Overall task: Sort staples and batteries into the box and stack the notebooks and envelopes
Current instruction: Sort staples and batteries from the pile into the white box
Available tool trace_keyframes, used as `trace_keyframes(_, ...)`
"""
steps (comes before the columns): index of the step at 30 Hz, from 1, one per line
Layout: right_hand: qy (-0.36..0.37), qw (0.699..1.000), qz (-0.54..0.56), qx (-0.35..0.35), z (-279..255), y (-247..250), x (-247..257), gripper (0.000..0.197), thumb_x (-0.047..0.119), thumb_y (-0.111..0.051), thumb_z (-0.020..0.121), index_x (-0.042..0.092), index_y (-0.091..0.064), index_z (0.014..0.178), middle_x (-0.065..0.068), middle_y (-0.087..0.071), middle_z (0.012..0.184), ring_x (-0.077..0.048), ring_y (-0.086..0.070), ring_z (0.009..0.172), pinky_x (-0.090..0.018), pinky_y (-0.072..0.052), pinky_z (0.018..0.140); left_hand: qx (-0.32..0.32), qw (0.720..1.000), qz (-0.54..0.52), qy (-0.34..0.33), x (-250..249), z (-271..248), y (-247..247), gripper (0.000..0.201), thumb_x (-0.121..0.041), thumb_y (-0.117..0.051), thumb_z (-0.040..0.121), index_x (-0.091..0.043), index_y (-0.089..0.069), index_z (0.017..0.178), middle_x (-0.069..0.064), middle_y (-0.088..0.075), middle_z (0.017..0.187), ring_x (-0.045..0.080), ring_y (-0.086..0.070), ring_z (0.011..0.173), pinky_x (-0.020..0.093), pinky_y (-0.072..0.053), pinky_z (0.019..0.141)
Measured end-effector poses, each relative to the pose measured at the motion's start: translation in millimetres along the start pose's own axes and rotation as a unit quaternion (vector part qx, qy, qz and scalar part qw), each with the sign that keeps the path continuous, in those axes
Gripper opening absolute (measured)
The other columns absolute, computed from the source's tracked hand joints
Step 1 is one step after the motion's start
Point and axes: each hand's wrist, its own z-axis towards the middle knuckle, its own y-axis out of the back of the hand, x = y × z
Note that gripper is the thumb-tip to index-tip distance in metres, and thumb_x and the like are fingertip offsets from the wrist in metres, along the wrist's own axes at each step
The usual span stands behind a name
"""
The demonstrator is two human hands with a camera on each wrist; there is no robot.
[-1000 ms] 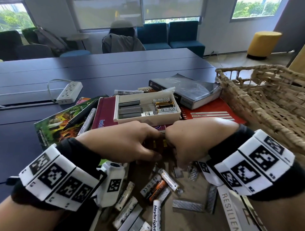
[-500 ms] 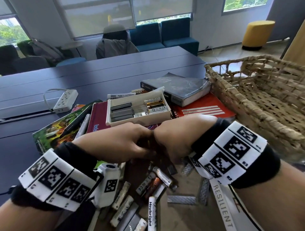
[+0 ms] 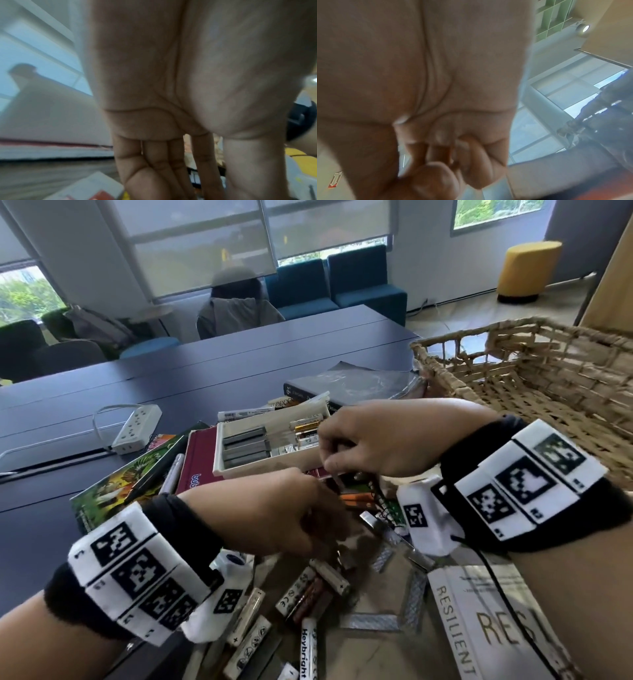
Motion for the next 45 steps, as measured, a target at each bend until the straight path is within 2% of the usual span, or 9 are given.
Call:
trace_keyframes(8,0.040,0.985,0.079,-0.145,21,-14,-1,0.007,0.023,-0.055,0.105,0.017,-0.058,0.103,0.011,-0.057,0.091,0.001,-0.051,0.074,-0.011,-0.038,0.063,0.070,0.995,-0.017,-0.069,-15,14,-1,0.029,-0.019,-0.072,0.093,-0.042,-0.067,0.110,-0.024,-0.064,0.097,-0.007,-0.061,0.084,0.006,-0.040,0.073)
trace_keyframes(12,0.059,0.968,0.110,-0.216,27,-17,-1,0.006,0.018,-0.060,0.102,0.013,-0.062,0.099,0.010,-0.061,0.087,0.007,-0.051,0.069,-0.007,-0.038,0.066,0.066,0.995,0.014,-0.072,-8,21,-8,0.020,-0.021,-0.075,0.090,-0.033,-0.069,0.104,-0.018,-0.064,0.095,0.002,-0.061,0.083,0.021,-0.049,0.075)
trace_keyframes(17,0.056,0.942,0.157,-0.291,29,-14,-5,0.005,0.015,-0.067,0.097,0.012,-0.069,0.093,0.012,-0.064,0.075,0.007,-0.054,0.066,-0.009,-0.041,0.062,0.046,0.998,0.009,-0.051,-8,21,-3,0.029,-0.025,-0.080,0.085,-0.040,-0.056,0.082,-0.014,-0.065,0.087,0.007,-0.062,0.079,0.025,-0.050,0.072)
trace_keyframes(25,0.039,0.941,0.168,-0.291,33,-19,-9,0.006,0.015,-0.069,0.096,0.013,-0.070,0.090,0.008,-0.066,0.076,0.000,-0.056,0.066,-0.012,-0.043,0.061,-0.056,0.998,-0.016,0.018,-2,8,6,0.014,-0.027,-0.086,0.079,-0.028,-0.073,0.082,-0.030,-0.063,0.077,-0.005,-0.061,0.065,0.008,-0.042,0.059)
trace_keyframes(31,0.037,0.929,0.179,-0.322,34,-16,-6,0.007,0.011,-0.069,0.095,0.014,-0.069,0.089,0.006,-0.070,0.078,-0.005,-0.063,0.069,-0.022,-0.052,0.064,-0.123,0.991,-0.057,0.015,7,-11,18,0.013,-0.025,-0.087,0.079,-0.023,-0.074,0.079,-0.017,-0.066,0.065,-0.001,-0.060,0.057,0.008,-0.040,0.055)
trace_keyframes(33,0.045,0.914,0.202,-0.349,34,-15,-5,0.006,0.007,-0.068,0.095,0.013,-0.067,0.092,0.002,-0.072,0.079,-0.010,-0.067,0.072,-0.026,-0.056,0.069,-0.190,0.976,-0.105,0.011,13,-19,24,0.014,-0.024,-0.086,0.080,-0.020,-0.073,0.079,-0.013,-0.068,0.067,0.001,-0.061,0.057,0.009,-0.042,0.056)
trace_keyframes(39,0.047,0.898,0.247,-0.360,37,-18,4,0.009,0.009,-0.069,0.095,0.016,-0.069,0.101,0.004,-0.073,0.085,-0.004,-0.069,0.077,-0.012,-0.053,0.068,-0.400,0.887,-0.230,0.010,45,-29,22,0.018,-0.022,-0.085,0.078,-0.013,-0.070,0.079,0.000,-0.072,0.076,0.013,-0.065,0.058,0.028,-0.051,0.057)
trace_keyframes(41,0.041,0.905,0.243,-0.347,41,-24,8,0.009,0.009,-0.071,0.094,0.017,-0.072,0.099,0.004,-0.074,0.084,-0.006,-0.070,0.079,-0.019,-0.058,0.071,-0.431,0.870,-0.237,0.027,55,-29,18,0.020,-0.026,-0.086,0.077,-0.015,-0.070,0.079,0.002,-0.074,0.077,0.015,-0.066,0.057,0.035,-0.052,0.059)
trace_keyframes(45,0.033,0.907,0.243,-0.343,49,-38,8,0.012,0.007,-0.073,0.091,0.019,-0.075,0.092,0.005,-0.074,0.083,-0.009,-0.071,0.079,-0.036,-0.060,0.079,-0.451,0.858,-0.243,0.044,61,-25,14,0.018,-0.016,-0.087,0.079,-0.015,-0.069,0.082,0.001,-0.074,0.080,0.008,-0.064,0.055,0.022,-0.050,0.057)
